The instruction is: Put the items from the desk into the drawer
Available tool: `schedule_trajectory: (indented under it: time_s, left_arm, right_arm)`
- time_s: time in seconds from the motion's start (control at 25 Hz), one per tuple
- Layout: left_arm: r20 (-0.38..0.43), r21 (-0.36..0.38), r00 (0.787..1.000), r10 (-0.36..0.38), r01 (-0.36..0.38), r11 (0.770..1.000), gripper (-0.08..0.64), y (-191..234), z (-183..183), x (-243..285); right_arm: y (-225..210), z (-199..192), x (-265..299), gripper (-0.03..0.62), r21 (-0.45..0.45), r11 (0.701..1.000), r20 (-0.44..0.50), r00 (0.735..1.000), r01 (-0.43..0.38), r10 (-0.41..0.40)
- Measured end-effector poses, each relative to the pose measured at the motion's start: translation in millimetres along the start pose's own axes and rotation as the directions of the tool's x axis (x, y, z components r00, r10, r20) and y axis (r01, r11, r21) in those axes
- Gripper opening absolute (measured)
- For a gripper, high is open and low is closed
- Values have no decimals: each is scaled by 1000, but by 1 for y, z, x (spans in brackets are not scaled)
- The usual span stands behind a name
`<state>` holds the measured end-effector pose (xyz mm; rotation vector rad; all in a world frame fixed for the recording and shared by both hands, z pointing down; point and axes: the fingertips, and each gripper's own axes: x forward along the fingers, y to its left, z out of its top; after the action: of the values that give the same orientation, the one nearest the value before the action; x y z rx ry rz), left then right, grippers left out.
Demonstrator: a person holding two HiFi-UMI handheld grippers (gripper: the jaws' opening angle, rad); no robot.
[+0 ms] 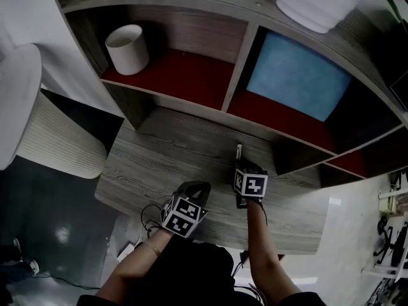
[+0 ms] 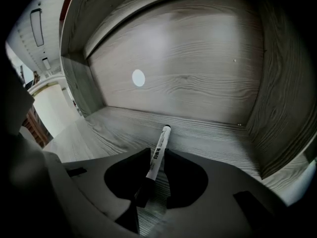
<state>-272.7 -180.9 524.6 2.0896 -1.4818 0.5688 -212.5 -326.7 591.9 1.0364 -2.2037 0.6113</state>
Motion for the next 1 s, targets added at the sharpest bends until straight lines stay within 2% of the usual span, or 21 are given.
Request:
schedule_trajectory:
  time_s: [0.24,0.52,0.72,1.0]
  left_arm:
    - [-15,-21,1000,12,-13,1000,29,4,-9,-1]
    - [-15,-40,1000,18,-19,999,29,10,-10,-1]
    - [-15,-41,1000,14,-14,999,29,10,-11,0]
    - [-20,-37,1000,10,-10,999,29,9,-14,-2]
  right_arm:
    - [3,-5,12,104,-2,1000,-42,999,-1,0]
    - [7,-2,19,104,-88,996,-68,997,34,-40]
    - [10,-3,21,67,-68,998,-73,997,10,-15]
    - [12,-2,18,64,-54,998,-66,998,13,-16]
